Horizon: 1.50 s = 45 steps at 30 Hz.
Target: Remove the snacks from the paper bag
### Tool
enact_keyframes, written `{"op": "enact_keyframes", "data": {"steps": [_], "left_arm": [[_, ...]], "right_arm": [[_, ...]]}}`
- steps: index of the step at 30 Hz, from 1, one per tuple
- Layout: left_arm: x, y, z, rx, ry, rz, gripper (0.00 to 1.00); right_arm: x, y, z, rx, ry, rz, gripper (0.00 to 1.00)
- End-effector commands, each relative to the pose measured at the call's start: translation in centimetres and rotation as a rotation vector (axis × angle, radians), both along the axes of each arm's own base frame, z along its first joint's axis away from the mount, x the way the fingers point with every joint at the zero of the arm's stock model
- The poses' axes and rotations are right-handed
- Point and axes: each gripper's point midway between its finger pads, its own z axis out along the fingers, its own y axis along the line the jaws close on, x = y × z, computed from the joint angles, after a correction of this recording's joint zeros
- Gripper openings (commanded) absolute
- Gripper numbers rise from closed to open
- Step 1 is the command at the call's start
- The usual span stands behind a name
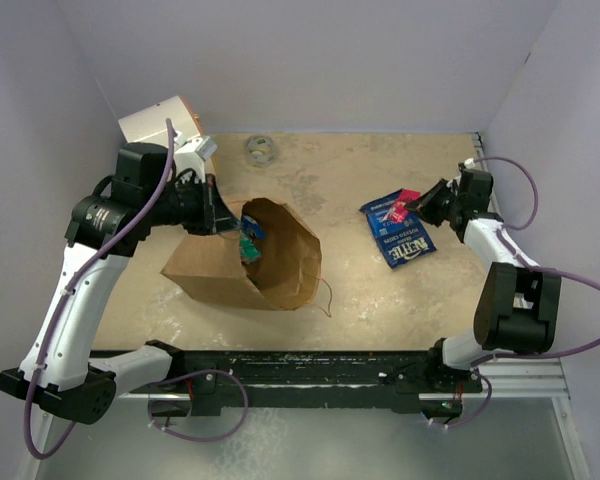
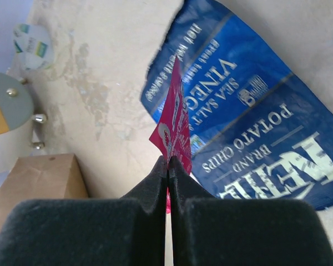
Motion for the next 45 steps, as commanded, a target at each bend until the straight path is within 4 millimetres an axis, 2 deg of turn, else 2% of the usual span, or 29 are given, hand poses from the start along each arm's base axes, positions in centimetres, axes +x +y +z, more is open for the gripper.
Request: {"op": "enact_keyframes", "data": {"steps": [1, 12, 15, 18, 22, 24, 26, 28, 35, 41, 45], "left_arm": [[-2.9, -1.5, 0.3, -0.101, 0.005, -0.163, 0.00], [-6.4, -1.6, -0.8, -0.135, 0.073, -0.230, 0.00], [-6.7, -1.1, -0.7, -0.117, 0.068, -0.209, 0.00], [-6.2, -0.5, -0.9, -0.083, 0.065, -0.149, 0.00], [-4.4, 0.2, -1.0, -0.057, 0.071, -0.018, 0.00], [-3.7, 0.3, -1.0, -0.065, 0.074, 0.031, 0.00], [-3.3, 0.2, -0.7, -0.075, 0.070, 0.057, 0.00], [-3.1, 0.2, -0.6, -0.078, 0.067, 0.067, 0.00], [-3.6, 0.2, -0.4, -0.081, 0.075, 0.053, 0.00], [-4.2, 0.9, -0.1, -0.078, 0.060, 0.085, 0.00], [-4.6, 1.7, 0.4, -0.071, 0.041, 0.130, 0.00]], "right_arm": [[-0.5, -0.9, -0.2, -0.001, -0.052, -0.015, 0.00], [-2.6, -2.4, -6.2, -0.048, 0.071, -0.007, 0.00], [-3.7, -2.5, -7.3, -0.053, 0.133, -0.017, 0.01], [-4.5, -2.7, -7.7, -0.068, 0.169, -0.024, 0.05], [-5.3, -3.0, -7.3, -0.095, 0.193, -0.028, 0.15], [-5.8, -2.9, -7.2, -0.099, 0.200, -0.021, 0.15], [-6.2, -2.6, -7.2, -0.089, 0.204, -0.013, 0.22], [-6.5, -2.3, -7.1, -0.082, 0.201, 0.005, 0.25], [-8.1, -2.4, -5.8, -0.108, 0.214, 0.001, 0.49], [-9.7, -2.3, -3.6, -0.123, 0.199, -0.017, 0.59], [-10.0, -1.6, -0.4, -0.114, 0.114, -0.001, 0.59]]}}
